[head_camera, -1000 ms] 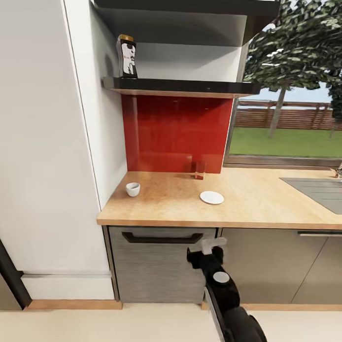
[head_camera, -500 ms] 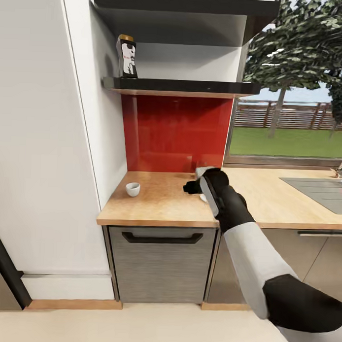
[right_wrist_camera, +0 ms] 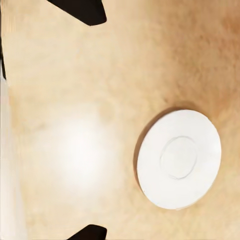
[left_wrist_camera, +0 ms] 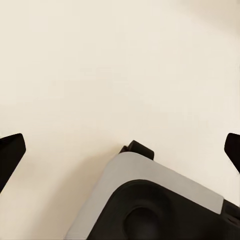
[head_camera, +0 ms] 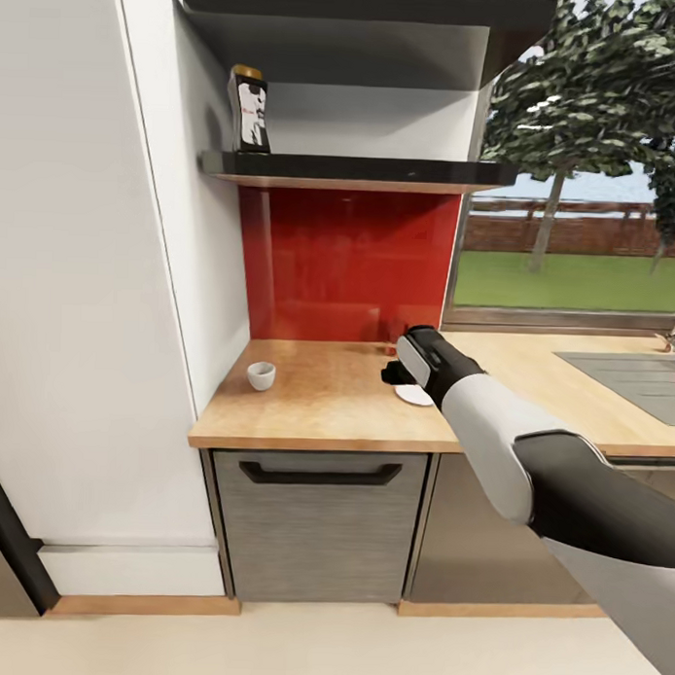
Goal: Set up a coffee station on the kitchen countertop: keep the coffee maker on the countertop, move the bottle of coffee from the kitchen shelf to the counter next to the coffee maker, place a paper coffee filter on top of the coffee maker, put the saucer next to the coffee maker with the coffee cup on the saucer, and place the electric kettle next to the coffee maker.
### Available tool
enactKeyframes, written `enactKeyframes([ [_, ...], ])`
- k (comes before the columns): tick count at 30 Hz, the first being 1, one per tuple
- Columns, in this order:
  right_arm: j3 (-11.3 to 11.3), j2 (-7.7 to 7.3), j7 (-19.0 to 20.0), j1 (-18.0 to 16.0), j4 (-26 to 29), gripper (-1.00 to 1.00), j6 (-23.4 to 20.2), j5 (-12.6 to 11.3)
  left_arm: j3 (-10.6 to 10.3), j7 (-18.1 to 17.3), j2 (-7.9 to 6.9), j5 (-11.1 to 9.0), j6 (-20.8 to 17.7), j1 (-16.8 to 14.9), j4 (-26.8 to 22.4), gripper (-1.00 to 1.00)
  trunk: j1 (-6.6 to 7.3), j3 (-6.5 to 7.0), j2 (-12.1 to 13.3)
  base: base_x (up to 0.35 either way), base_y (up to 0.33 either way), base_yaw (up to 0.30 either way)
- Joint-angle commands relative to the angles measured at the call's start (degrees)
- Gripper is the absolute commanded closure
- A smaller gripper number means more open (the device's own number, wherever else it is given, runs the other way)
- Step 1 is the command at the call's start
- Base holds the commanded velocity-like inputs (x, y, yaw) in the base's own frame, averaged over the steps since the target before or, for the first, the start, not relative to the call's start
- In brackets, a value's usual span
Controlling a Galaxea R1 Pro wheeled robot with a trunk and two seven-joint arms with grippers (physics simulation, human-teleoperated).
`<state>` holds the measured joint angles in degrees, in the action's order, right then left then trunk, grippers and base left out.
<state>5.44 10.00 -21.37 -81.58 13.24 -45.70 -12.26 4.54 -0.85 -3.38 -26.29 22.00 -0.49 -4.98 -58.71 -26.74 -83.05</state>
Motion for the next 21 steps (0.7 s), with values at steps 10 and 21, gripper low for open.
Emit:
enactKeyframes([
  [10,0.13,0.0,7.55,-0.07,-0.4,-1.0,-2.66,-0.4,0.47,0.02,-0.16,0.14,-0.06,-0.03,1.8,-1.0,-0.02,-0.07,-0.03,0.307,0.0,0.0],
  [21,0.15,-1.79,3.42,-0.07,-0.41,-1.0,-6.63,-0.67,0.38,0.31,-0.06,0.2,-1.82,-0.03,2.91,-1.0,-0.02,-0.07,-0.03,0.133,0.0,0.0],
])
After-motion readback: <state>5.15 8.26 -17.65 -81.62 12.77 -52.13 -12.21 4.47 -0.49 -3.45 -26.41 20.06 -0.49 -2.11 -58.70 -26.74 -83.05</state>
